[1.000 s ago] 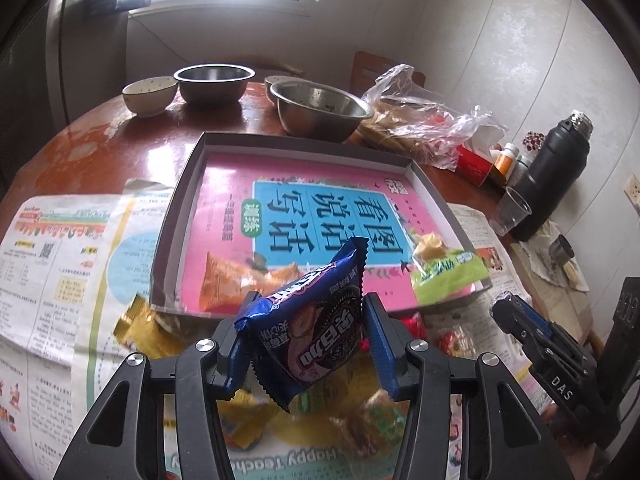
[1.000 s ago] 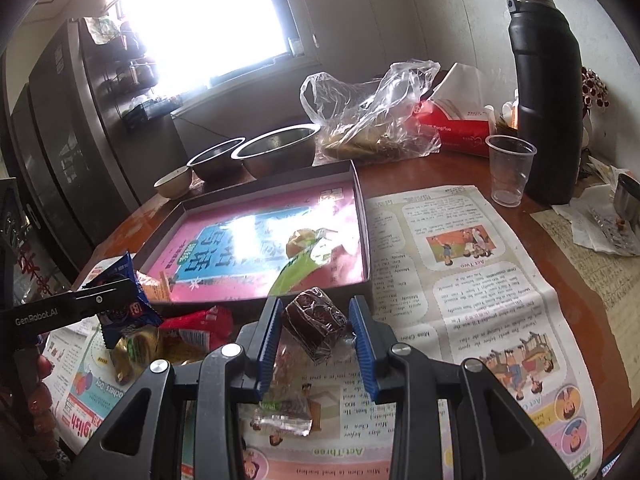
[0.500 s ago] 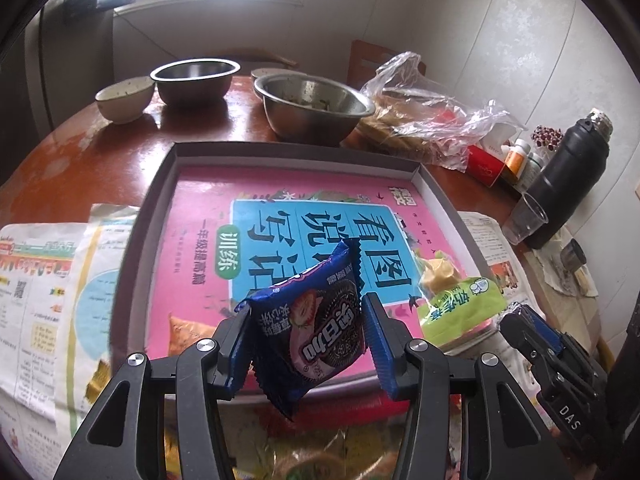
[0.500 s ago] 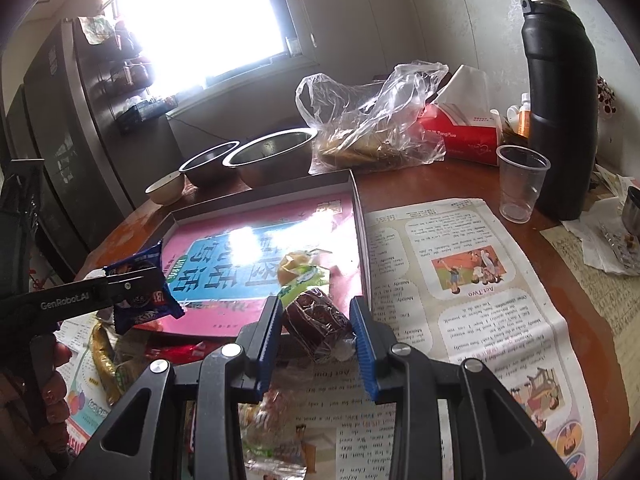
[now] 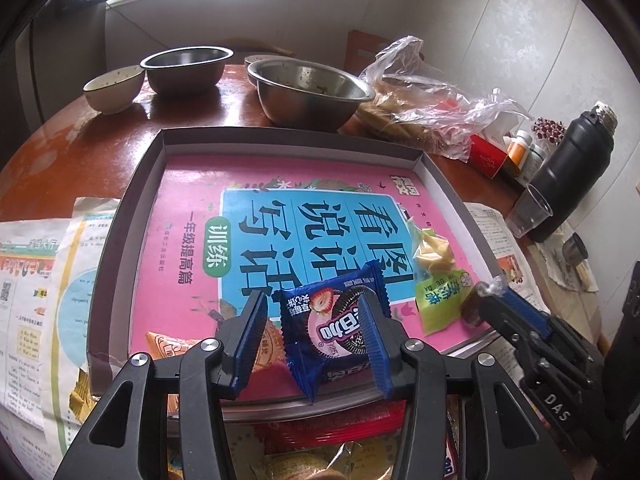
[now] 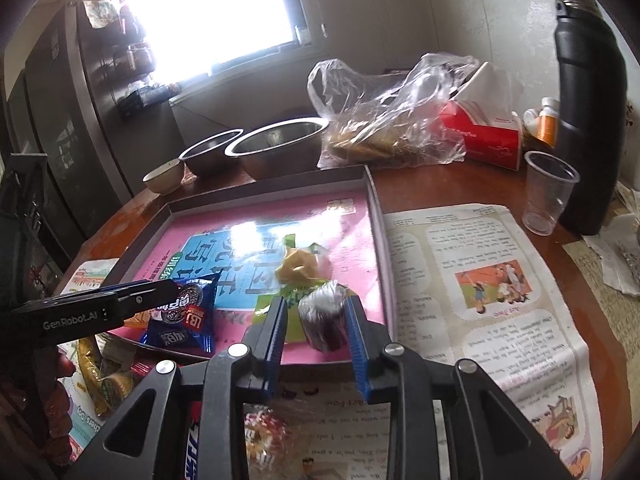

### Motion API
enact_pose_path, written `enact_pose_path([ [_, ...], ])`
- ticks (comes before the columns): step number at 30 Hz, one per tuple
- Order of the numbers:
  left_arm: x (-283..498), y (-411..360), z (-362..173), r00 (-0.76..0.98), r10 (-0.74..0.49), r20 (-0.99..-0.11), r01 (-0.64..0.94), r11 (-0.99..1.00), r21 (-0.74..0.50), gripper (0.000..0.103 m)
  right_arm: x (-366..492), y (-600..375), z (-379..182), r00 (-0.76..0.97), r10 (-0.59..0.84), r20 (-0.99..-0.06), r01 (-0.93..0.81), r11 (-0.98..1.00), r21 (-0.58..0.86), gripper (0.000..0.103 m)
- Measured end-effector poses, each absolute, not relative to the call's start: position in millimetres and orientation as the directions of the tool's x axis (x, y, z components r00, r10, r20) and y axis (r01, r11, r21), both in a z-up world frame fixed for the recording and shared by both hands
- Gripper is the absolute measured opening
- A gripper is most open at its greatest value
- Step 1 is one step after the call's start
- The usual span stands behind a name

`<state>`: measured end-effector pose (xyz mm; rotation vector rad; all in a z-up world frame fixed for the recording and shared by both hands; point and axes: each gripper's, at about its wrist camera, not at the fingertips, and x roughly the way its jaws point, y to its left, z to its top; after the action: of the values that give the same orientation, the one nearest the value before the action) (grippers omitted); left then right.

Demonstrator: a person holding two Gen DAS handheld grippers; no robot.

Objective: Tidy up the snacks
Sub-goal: 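Open the left tool to drop the blue packet into the tray while the right tool releases the candy there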

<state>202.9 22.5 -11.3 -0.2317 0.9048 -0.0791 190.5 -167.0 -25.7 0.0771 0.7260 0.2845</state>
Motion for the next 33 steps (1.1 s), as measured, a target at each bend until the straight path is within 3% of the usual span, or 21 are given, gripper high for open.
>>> enact_pose_path([
  [18, 200, 18, -11, 0.615, -0.147, -0.775, -0.027, 0.978, -0.207, 0.049, 195, -162, -33, 0.685, 0.320, -0.654, -0.241, 0.947, 0.212, 0.030],
  [26, 195, 20, -7, 0.622, -0.128, -0.773, -0.032, 0.982, -0.188, 0.058, 190, -166, -30, 0.703, 0.307, -0.642, -0.226, 0.952, 0.207, 0.030],
  [33, 191, 21, -3, 0.630, -0.120, -0.767, -0.035, 0.983, -0.182, 0.063, 187, -169, -26, 0.717, 0.300, -0.630, -0.212, 0.954, 0.213, 0.043],
])
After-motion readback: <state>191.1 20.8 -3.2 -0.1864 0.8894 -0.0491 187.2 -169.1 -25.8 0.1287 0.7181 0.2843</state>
